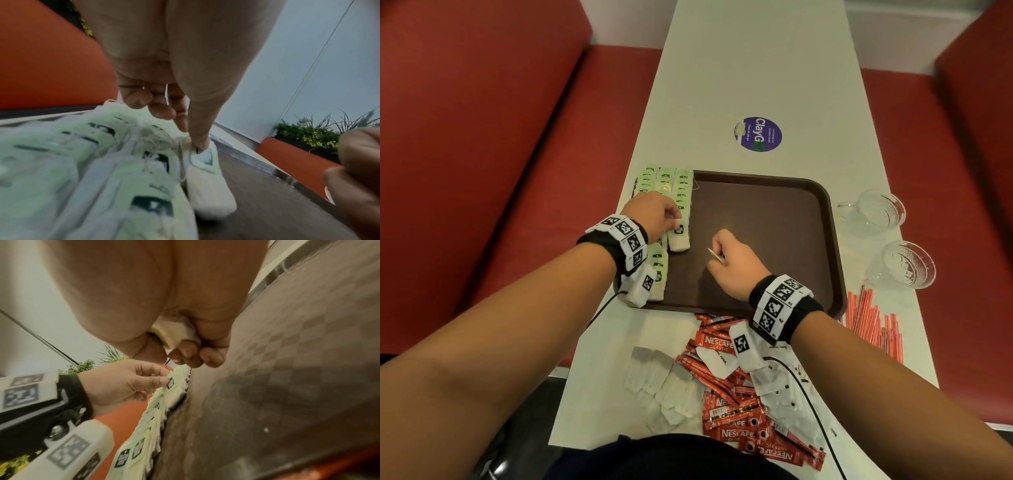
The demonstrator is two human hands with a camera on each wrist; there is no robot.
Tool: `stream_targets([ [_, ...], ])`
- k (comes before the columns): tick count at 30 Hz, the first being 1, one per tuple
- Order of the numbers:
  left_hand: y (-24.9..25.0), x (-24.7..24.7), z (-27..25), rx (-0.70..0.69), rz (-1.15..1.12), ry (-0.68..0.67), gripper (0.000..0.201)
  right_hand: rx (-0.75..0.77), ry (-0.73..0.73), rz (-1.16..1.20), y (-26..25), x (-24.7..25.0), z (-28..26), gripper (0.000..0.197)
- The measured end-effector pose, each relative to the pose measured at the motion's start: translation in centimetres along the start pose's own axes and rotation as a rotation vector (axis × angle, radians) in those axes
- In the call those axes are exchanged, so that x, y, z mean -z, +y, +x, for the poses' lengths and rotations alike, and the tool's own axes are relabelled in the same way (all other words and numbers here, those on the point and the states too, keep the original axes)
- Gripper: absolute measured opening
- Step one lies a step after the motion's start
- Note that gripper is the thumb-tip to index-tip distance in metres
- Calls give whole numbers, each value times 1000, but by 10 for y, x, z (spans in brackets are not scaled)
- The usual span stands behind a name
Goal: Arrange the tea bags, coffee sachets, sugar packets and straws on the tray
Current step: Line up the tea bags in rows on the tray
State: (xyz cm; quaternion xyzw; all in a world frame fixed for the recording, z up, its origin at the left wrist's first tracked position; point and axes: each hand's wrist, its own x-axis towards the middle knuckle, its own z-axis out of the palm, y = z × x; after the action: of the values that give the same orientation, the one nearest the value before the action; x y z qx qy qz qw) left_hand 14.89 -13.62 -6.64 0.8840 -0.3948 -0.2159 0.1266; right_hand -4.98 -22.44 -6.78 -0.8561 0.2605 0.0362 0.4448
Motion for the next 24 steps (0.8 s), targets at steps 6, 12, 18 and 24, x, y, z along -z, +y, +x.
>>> stream_targets([
  [6,7,-12,-6,-41,122,36,30,-17,30,52,2,0,0,18],
  [12,6,-18,-7,-95,277,-146,31,-3,29,11,2,2,4,13],
  [18,13,1,-24,-341,-71,-89,25,25,40,41,2,4,9,8],
  [24,15,3,-39,-388,-198,-83,4,109,68,4,-1,0,15,12],
])
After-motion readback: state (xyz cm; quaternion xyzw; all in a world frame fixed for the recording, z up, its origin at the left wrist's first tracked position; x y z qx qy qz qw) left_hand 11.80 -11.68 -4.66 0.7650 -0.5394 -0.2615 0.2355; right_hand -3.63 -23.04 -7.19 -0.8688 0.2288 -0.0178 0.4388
